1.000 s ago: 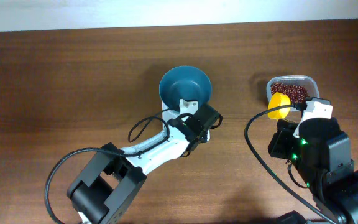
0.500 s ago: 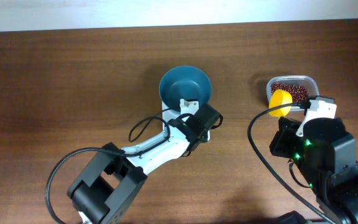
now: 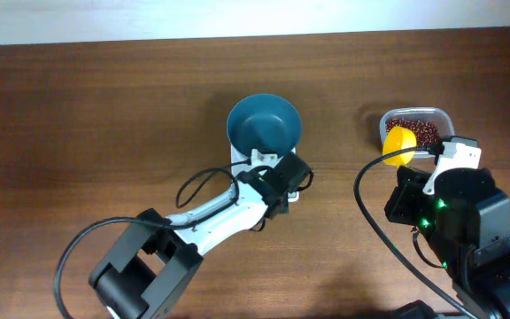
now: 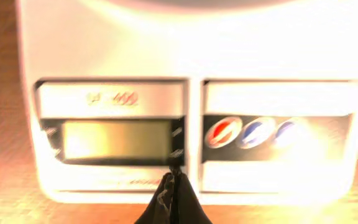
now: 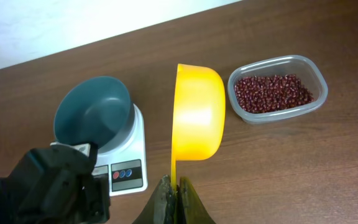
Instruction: Scoop item into bowl and weigh 50g on scale
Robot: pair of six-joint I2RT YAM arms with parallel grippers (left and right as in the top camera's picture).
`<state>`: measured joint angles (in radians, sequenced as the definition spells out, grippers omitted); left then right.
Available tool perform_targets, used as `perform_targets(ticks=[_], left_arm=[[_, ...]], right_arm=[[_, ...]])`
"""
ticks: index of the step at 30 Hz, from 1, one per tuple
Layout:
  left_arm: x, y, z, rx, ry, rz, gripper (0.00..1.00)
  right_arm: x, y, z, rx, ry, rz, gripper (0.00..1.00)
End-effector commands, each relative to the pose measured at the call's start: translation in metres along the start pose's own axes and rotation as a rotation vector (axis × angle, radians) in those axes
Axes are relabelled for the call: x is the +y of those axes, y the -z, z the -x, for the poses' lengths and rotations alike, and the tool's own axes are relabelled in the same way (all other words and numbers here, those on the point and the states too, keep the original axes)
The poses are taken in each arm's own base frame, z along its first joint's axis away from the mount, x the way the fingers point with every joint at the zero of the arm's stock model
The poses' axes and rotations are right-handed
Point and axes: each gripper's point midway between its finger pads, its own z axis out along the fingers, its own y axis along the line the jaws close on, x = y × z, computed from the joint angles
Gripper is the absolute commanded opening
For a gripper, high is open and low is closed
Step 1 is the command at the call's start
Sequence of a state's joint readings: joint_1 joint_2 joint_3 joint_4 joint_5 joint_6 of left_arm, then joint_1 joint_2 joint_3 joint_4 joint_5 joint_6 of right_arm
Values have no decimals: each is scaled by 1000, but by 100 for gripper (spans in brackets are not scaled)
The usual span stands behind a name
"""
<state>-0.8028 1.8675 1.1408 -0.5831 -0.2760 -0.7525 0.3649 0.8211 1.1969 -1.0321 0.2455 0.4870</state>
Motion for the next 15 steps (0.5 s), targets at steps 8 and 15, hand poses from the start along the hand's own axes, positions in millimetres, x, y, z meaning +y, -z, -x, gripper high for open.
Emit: perform_targets(ticks=[8,15], left_arm=[[37,89,20,-121,28,0,0],[109,187,52,-432,119,116,9]], right_arm=[[0,6,8,-26,-10,4,4],[-8,6,-3,16,13,-34,4]])
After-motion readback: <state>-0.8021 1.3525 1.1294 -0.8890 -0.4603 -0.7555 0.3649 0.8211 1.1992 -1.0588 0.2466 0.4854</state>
